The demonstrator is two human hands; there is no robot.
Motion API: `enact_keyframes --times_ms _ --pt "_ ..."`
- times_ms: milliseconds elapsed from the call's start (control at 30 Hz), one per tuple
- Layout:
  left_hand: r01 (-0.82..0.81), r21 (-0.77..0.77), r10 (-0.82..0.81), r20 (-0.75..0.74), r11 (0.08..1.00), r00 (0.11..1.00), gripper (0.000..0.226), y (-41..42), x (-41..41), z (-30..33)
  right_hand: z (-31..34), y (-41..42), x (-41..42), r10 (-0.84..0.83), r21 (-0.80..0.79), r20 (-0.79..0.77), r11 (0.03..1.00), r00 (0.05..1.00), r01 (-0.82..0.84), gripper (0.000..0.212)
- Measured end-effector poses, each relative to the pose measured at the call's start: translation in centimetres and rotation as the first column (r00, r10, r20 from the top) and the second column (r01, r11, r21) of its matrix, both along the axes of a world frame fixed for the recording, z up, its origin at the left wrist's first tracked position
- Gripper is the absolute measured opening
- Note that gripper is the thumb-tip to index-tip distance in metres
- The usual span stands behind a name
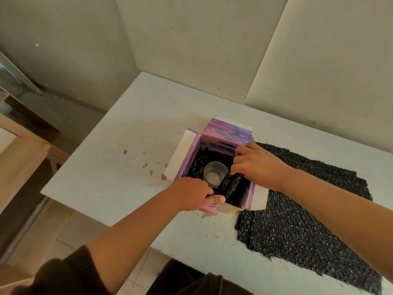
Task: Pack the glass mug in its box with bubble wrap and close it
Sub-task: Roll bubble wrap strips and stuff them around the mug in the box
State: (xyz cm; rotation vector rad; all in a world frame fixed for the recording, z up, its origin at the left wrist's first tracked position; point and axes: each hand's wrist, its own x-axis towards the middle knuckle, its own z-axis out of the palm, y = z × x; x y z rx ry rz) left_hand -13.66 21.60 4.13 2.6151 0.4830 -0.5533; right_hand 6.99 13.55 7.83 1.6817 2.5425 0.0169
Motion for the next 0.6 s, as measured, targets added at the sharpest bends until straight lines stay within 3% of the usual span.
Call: enact_keyframes --times_ms 167,300,433,600 --pt "-0.022 -0.021 0.019 -0.121 1.000 0.992 0.069 0.0 0.3 -0.3 -0.4 0.4 0.3 0.010 0.021 -0.050 1.000 0.999 -0.009 0.032" --pt "0.002 0.035 0.001 -0.087 0.999 0.996 0.070 0.0 0.4 -0.8 -0.3 0.3 0.5 0.017 0.004 -0.125 1.000 0.992 -0.017 0.038" --pt "0.016 0.036 -0.015 -0.038 0.999 0.999 0.064 0.4 0.4 -1.2 -0.1 0.9 0.7 -0.013 -0.149 -0.238 0.989 0.971 -0.023 0.035" --pt "-0.014 0.038 0.014 0.013 0.999 1.000 0.057 0.5 0.4 -1.3 -0.1 1.4 1.7 -0.186 -0.380 -0.343 0.924 0.921 0.045 0.028"
